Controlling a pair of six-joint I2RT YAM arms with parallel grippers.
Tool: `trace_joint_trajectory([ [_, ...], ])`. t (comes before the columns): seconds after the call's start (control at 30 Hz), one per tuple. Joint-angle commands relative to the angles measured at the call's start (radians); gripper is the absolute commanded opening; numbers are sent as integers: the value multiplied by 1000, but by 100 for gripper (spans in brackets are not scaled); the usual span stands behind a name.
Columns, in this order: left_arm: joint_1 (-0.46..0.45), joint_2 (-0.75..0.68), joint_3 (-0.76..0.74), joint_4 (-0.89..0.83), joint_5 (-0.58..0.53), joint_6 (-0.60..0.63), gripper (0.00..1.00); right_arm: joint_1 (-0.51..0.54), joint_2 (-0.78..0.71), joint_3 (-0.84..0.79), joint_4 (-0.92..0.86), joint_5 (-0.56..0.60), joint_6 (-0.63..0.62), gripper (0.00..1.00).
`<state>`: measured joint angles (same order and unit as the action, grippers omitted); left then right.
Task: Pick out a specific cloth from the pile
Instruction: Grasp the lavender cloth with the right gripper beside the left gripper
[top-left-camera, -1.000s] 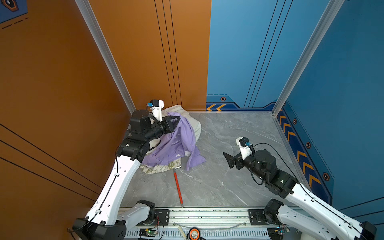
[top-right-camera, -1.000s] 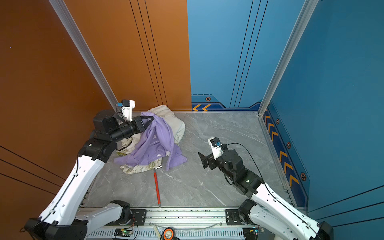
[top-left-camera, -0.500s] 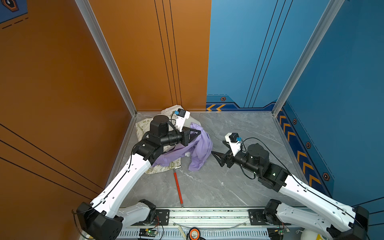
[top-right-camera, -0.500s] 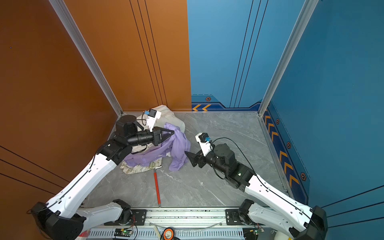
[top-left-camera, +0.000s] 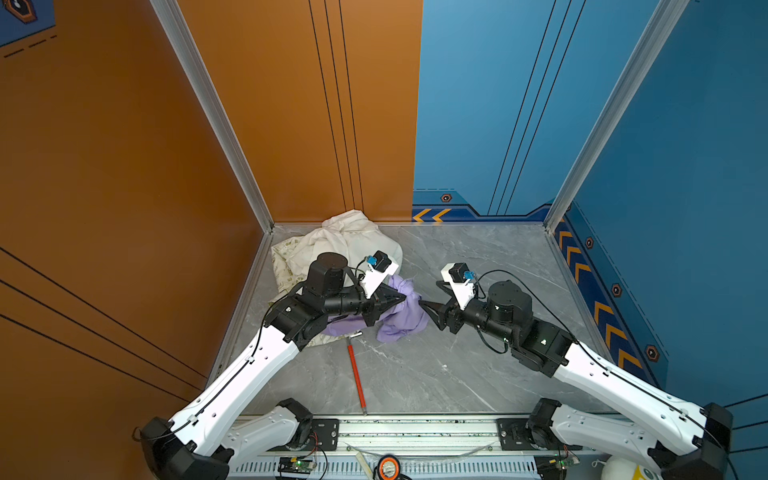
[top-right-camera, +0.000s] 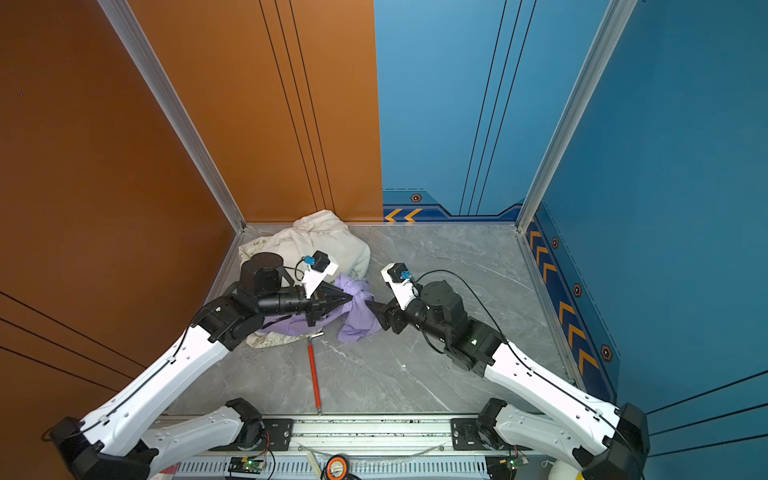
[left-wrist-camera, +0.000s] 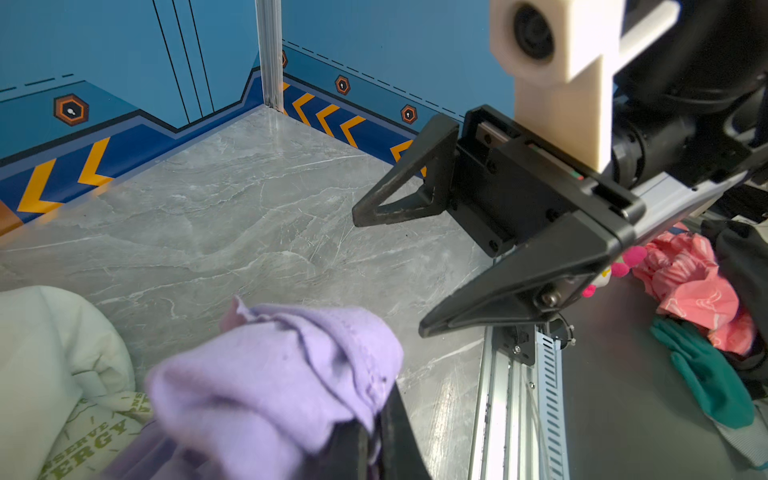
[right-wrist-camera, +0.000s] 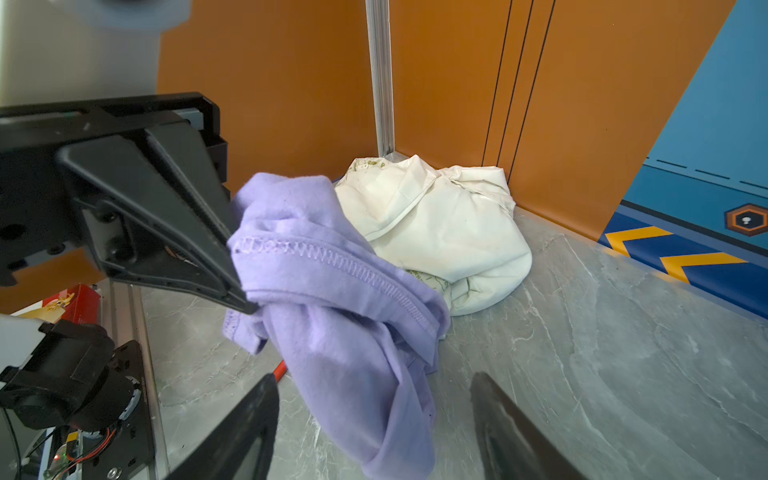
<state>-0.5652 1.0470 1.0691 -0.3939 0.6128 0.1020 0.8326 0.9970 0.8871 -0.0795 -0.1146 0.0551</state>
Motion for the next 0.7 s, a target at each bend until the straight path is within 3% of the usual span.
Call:
trace_joint_trajectory([
  [0.0, -20, -23, -25, -65, -39, 182, 0, 8, -13, 59, -138, -38, -79, 67],
  [0.13, -37, -45, -69, -66, -47, 284, 0, 10, 5, 97, -233, -36, -132, 59],
  [0.43, -129, -57, -122, -105, -176, 474, 0, 41, 66, 120, -234, -136, -148, 60],
  [0.67, -172, -74, -153, -110, -238, 565, 0, 79, 125, 137, -301, -152, -277, 62],
])
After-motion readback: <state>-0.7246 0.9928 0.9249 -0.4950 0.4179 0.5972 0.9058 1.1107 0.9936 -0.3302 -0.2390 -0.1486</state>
